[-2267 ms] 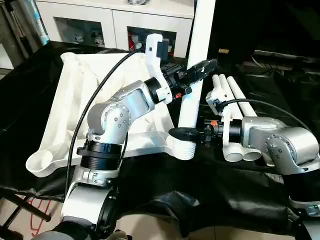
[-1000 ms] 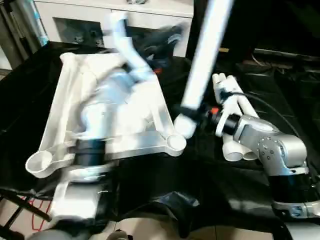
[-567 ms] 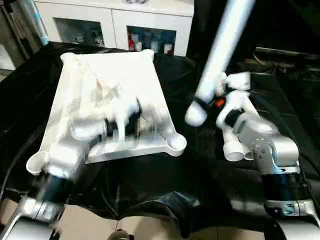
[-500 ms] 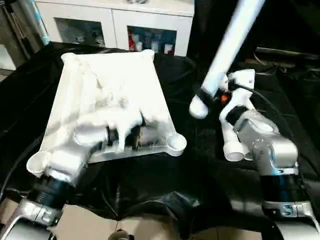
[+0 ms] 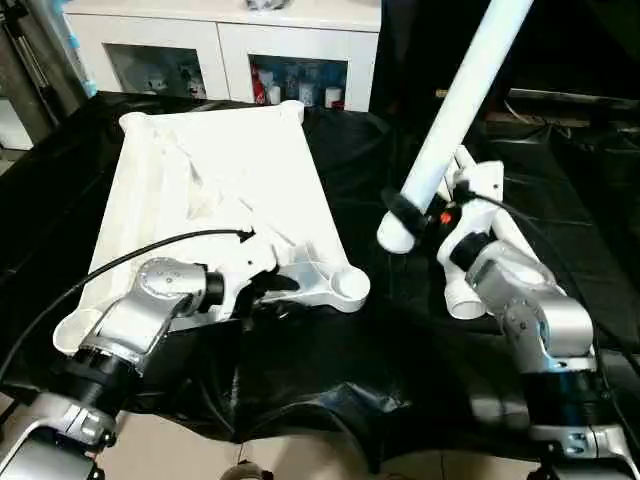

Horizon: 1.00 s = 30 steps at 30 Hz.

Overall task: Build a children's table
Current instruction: Pick table leg, then insert table leg to table base

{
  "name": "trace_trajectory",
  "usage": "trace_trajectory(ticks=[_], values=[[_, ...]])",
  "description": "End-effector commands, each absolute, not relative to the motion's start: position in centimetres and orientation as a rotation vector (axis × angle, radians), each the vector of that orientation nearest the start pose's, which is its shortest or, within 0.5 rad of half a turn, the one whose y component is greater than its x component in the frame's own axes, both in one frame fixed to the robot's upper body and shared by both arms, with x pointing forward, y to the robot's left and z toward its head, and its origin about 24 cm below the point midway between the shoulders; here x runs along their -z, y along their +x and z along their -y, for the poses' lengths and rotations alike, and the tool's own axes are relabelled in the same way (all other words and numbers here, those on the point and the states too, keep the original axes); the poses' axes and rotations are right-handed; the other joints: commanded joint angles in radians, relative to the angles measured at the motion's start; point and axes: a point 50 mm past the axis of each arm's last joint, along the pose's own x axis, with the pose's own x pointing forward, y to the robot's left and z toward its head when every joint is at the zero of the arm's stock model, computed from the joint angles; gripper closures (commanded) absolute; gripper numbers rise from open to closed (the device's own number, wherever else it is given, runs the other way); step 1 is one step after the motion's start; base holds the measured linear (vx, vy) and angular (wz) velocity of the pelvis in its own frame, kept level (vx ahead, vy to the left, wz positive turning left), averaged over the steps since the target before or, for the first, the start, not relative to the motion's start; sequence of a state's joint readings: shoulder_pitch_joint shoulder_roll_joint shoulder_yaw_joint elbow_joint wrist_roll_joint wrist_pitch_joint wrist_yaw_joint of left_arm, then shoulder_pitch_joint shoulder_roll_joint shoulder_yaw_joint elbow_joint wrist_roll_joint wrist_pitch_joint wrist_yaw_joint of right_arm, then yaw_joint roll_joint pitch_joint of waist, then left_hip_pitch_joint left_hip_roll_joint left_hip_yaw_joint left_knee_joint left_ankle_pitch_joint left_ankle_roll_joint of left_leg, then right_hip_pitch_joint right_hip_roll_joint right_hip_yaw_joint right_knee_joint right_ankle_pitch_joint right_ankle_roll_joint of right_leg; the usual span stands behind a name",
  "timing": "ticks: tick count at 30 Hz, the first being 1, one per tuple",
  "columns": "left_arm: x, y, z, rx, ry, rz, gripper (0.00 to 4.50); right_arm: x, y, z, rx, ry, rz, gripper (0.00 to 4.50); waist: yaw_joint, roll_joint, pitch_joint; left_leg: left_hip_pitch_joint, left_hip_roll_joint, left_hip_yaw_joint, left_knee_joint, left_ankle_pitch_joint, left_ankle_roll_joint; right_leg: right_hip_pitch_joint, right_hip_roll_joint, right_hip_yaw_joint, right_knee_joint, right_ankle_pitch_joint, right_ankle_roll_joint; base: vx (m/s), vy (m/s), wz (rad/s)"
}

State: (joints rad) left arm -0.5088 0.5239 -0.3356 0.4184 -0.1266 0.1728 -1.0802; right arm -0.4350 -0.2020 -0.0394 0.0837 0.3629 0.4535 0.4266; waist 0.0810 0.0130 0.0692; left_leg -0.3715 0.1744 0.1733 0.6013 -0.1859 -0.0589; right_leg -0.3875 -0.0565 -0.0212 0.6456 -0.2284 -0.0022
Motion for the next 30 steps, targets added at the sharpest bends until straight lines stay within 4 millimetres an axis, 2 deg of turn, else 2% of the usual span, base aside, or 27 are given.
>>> trace_trajectory(ticks=[1,4,5,12,14,16,18,19,22,23,26,27,30], values=[[-6.2,31.0,-16.2,1.210,0.431,-0.435,3.16,-11.6,32.0,13.8,-0.578,0.169,-0.069,2.61,-0.003,0.015,-0.078,0.015,0.041,-0.014,-0.068,-0.132,-0.042,0.048,-0.069,0.041,-0.069,0.050,-0.226,0.000,0.000,0.00],[-6.1,31.2,-16.5,1.203,0.437,-0.448,3.28,-11.6,31.9,13.8,-0.591,0.161,-0.076,2.61,-0.002,0.018,-0.079,0.016,0.041,-0.015,-0.067,-0.125,-0.040,0.048,-0.069,0.040,-0.067,0.077,-0.234,0.000,0.000,0.00],[-6.0,31.3,-16.7,1.201,0.438,-0.453,3.55,-11.6,31.9,13.9,-0.595,0.159,-0.079,2.61,-0.001,0.018,-0.079,0.016,0.041,-0.015,-0.066,-0.125,-0.037,0.049,-0.069,0.040,-0.067,0.083,-0.235,0.000,0.000,0.00],[-5.9,31.4,-16.8,1.206,0.402,-0.455,4.04,-11.4,31.8,13.8,-0.620,0.139,-0.099,2.61,0.000,0.019,-0.079,0.016,0.042,-0.014,-0.067,-0.141,-0.040,0.049,-0.072,0.041,-0.070,0.039,-0.236,0.000,0.000,0.00],[-5.7,31.3,-16.9,1.219,0.401,-0.465,4.18,-11.2,31.7,13.7,-0.647,0.129,-0.121,2.61,0.000,0.014,-0.078,0.016,0.043,-0.014,-0.068,-0.136,-0.038,0.049,-0.071,0.041,-0.070,0.045,-0.237,0.000,0.000,0.00],[-5.7,31.2,-16.9,1.221,0.404,-0.469,4.24,-11.2,31.6,13.6,-0.653,0.127,-0.126,2.61,0.001,0.016,-0.079,0.015,0.043,-0.014,-0.067,-0.133,-0.034,0.049,-0.072,0.041,-0.069,0.050,-0.239,0.000,0.000,0.00],[-5.3,31.0,-16.8,1.231,0.410,-0.483,4.47,-10.7,31.3,13.2,-0.719,0.119,-0.190,2.61,0.001,0.013,-0.079,0.014,0.042,-0.015,-0.067,-0.124,-0.025,0.052,-0.070,0.040,-0.069,0.062,-0.241,0.000,0.000,0.00],[-5.2,31.0,-16.7,1.233,0.409,-0.485,4.47,-10.6,31.2,13.0,-0.745,0.117,-0.208,2.61,0.000,0.014,-0.080,0.013,0.043,-0.015,-0.066,-0.117,-0.022,0.052,-0.073,0.041,-0.067,0.071,-0.244,0.000,0.000,0.00],[-5.0,30.9,-16.5,1.239,0.412,-0.489,4.50,-10.6,31.1,12.7,-0.779,0.103,-0.219,2.61,-0.001,0.010,-0.079,0.012,0.043,-0.014,-0.065,-0.111,-0.015,0.052,-0.073,0.041,-0.068,0.076,-0.246,0.000,0.000,0.00],[-5.0,30.9,-16.2,1.242,0.417,-0.489,4.50,-10.7,31.2,12.5,-0.800,0.106,-0.222,2.61,-0.003,0.000,-0.079,0.012,0.043,-0.012,-0.065,-0.116,-0.011,0.053,-0.074,0.041,-0.070,0.061,-0.246,0.000,0.000,0.00],[-5.1,31.1,-15.1,1.238,0.403,-0.471,4.50,-10.8,31.6,12.1,-0.837,0.106,-0.243,2.61,0.001,0.006,-0.077,0.014,0.046,-0.013,-0.065,-0.119,-0.009,0.049,-0.076,0.041,-0.071,0.017,-0.246,0.000,0.000,0.00],[-5.3,31.2,-14.6,1.240,0.384,-0.453,4.50,-10.7,31.8,12.0,-0.843,0.092,-0.252,2.61,0.002,-0.005,-0.078,0.014,0.047,-0.013,-0.065,-0.110,-0.003,0.050,-0.077,0.041,-0.068,0.012,-0.249,0.000,0.000,0.00],[-5.5,31.2,-14.0,1.244,0.358,-0.428,4.50,-10.5,32.0,12.0,-0.852,0.079,-0.264,2.61,0.004,-0.002,-0.078,0.014,0.046,-0.010,-0.063,-0.104,0.001,0.047,-0.078,0.042,-0.072,0.000,-0.248,0.000,0.000,0.00]])
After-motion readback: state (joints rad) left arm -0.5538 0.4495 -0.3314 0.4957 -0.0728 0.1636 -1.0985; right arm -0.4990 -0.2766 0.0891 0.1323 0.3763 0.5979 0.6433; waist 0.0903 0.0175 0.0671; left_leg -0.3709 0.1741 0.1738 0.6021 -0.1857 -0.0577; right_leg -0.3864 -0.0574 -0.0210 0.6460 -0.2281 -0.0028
